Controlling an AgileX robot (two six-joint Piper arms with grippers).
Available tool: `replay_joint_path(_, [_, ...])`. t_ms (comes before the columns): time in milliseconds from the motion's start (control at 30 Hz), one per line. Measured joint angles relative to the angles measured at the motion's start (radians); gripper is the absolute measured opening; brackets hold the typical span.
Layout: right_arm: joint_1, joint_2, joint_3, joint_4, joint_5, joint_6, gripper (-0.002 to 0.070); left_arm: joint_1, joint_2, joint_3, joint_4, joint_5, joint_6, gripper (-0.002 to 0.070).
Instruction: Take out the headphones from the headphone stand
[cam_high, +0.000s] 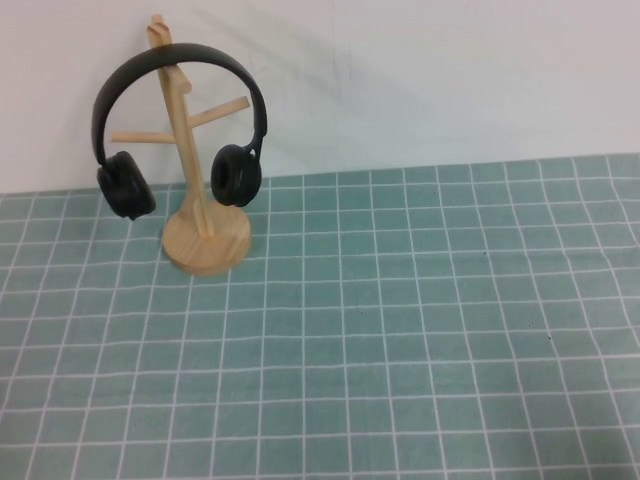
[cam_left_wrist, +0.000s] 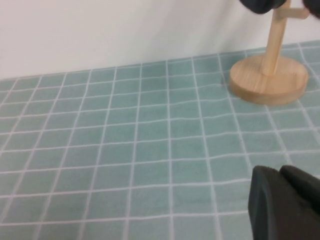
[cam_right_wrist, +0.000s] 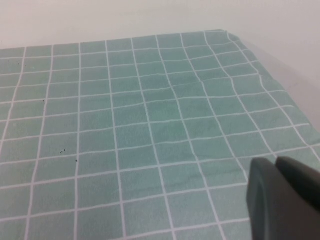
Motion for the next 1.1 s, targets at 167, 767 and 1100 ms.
replay_joint_path(167, [0.000, 0.000, 0.000, 0.000, 0.000, 0.000, -0.0008, 0.000, 0.000, 0.000, -0.197, -0.060, -0.037, -0.0003])
replay_joint_path(767, [0.000, 0.000, 0.000, 0.000, 0.000, 0.000, -0.0008, 0.000, 0.025, -0.076, -0.657, -0.121, -0.063, -0.0003])
replay_joint_path(1100, [0.000, 0.000, 0.000, 0.000, 0.000, 0.000, -0.0008, 0.000, 0.526, -0.593, -0.311, 0.348, 0.035, -0.0003])
